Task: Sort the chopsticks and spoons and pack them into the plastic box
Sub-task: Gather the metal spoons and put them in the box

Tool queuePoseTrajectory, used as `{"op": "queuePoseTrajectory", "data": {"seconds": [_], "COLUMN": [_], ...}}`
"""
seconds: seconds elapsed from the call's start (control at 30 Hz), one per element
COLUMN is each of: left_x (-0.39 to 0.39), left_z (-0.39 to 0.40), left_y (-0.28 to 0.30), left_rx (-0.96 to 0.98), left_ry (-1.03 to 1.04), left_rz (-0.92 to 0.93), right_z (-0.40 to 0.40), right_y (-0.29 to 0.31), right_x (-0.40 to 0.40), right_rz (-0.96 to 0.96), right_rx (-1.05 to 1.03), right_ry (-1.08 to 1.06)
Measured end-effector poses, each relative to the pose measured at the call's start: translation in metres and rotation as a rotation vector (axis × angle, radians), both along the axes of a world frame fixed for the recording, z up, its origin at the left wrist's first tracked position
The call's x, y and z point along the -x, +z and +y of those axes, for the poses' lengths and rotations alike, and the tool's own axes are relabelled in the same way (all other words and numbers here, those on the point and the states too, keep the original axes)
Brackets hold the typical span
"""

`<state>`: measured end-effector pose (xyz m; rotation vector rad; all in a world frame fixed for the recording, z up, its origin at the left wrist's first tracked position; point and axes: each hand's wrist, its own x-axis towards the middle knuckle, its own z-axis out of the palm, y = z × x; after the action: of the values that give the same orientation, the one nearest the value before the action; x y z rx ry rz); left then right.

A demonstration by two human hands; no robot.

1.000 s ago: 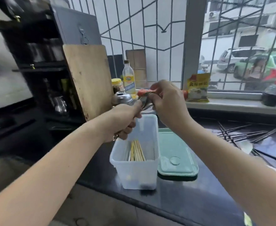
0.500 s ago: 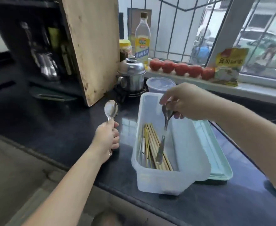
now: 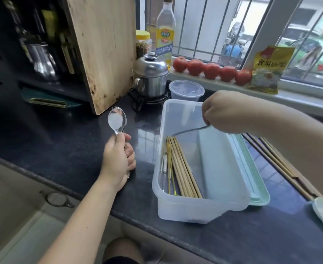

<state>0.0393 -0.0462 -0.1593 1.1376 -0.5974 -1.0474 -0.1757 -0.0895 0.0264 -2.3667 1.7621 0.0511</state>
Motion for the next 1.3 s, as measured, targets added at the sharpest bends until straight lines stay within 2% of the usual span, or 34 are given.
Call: {"op": "queuePoseTrajectory", "data": {"seconds": [0.07, 0.17, 0.23, 0.3, 0.47, 0.7, 0.87, 1.03, 1.13, 1.3], "left_x": [0.003, 0.006, 0.007, 0.007, 0.005, 0.004, 0.005, 0.004, 0.005, 0.009], "left_z": [0.001, 0.002, 0.003, 0.003, 0.005, 0.006, 0.004, 0.004, 0.004, -0.001], "left_y": [0.001, 0.002, 0.002, 0.003, 0.003, 0.001, 0.002, 0.001, 0.001, 0.001], "left_rx": [-0.003, -0.014, -0.014, -0.014, -0.009, -0.001, 0.004, 0.008, 0.009, -0.024], "left_ry": [0.012, 0.031, 0.030, 0.032, 0.041, 0.032, 0.035, 0.033, 0.039, 0.023], "left_rz": [-0.032, -0.080, -0.095, -0.099, -0.091, -0.086, -0.088, -0.107, -0.124, -0.232], "right_z": [0.009, 0.030, 0.040, 0.044, 0.047, 0.056, 0.053, 0.045, 0.034, 0.012], "right_y": [-0.001, -0.007, -0.013, -0.022, -0.043, -0.055, -0.058, -0.056, -0.046, -0.061], "right_x": [0.003, 0.003, 0.002, 0.001, -0.008, -0.029, -0.032, -0.034, -0.024, -0.034], "right_rz": [-0.206, -0.553, -0.661, -0.688, -0.535, -0.022, -0.025, 0.168, 0.116, 0.124], "right_rx": [-0.106, -0.473, -0.598, -0.656, -0.782, -0.709, -0.713, -0.647, -0.511, -0.510], "right_ry": [-0.083, -0.163, -0.120, -0.095, -0.028, 0.145, 0.142, 0.231, 0.262, 0.146]}}
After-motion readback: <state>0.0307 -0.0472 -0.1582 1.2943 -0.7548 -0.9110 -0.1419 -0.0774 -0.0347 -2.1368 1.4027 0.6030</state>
